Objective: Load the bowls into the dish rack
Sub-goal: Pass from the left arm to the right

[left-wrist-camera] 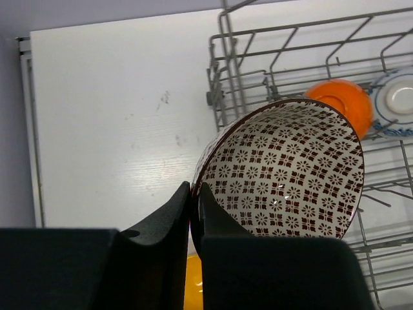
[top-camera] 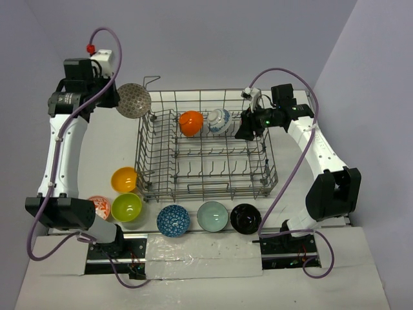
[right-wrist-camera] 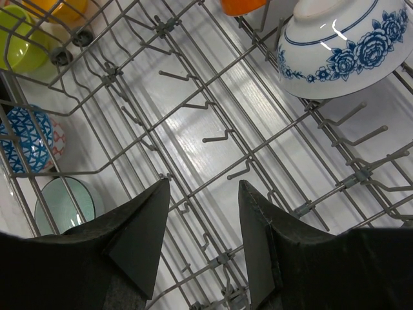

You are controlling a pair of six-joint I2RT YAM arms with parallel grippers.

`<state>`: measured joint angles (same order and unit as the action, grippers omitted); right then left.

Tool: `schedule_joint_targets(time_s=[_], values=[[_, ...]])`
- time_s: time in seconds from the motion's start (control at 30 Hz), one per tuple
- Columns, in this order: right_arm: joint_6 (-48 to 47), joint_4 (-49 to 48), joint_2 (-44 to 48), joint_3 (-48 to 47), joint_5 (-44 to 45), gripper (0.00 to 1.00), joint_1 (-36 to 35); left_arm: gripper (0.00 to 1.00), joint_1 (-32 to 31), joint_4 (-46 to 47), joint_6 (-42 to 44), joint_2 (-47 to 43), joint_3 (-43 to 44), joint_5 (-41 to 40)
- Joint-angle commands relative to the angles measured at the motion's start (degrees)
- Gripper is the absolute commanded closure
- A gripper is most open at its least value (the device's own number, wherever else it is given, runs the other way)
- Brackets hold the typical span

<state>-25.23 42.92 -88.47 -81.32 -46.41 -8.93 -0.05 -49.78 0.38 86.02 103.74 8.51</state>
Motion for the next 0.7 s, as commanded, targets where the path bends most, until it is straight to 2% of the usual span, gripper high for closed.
schedule_joint_targets(time_s=[0.0, 0.23, 0.67], values=[[-0.43, 0.15, 1.19, -2.53, -0.17, 0.45, -0.56, 1.00, -5.03, 1.44, -2.14, 1.08, 5.50, -2.53], [-0.52, -0.11, 1.89, -2.44, 0.44, 0.45, -0.48, 1.00, -13.91, -0.23, -1.26, 5.74, 9.90, -3.59], [-1.22, 0.68, 3.38, -2.79, -0.87, 0.44, -1.35, 1.00, -20.95, 1.62, -1.00, 7.41, 3.48, 1.68]])
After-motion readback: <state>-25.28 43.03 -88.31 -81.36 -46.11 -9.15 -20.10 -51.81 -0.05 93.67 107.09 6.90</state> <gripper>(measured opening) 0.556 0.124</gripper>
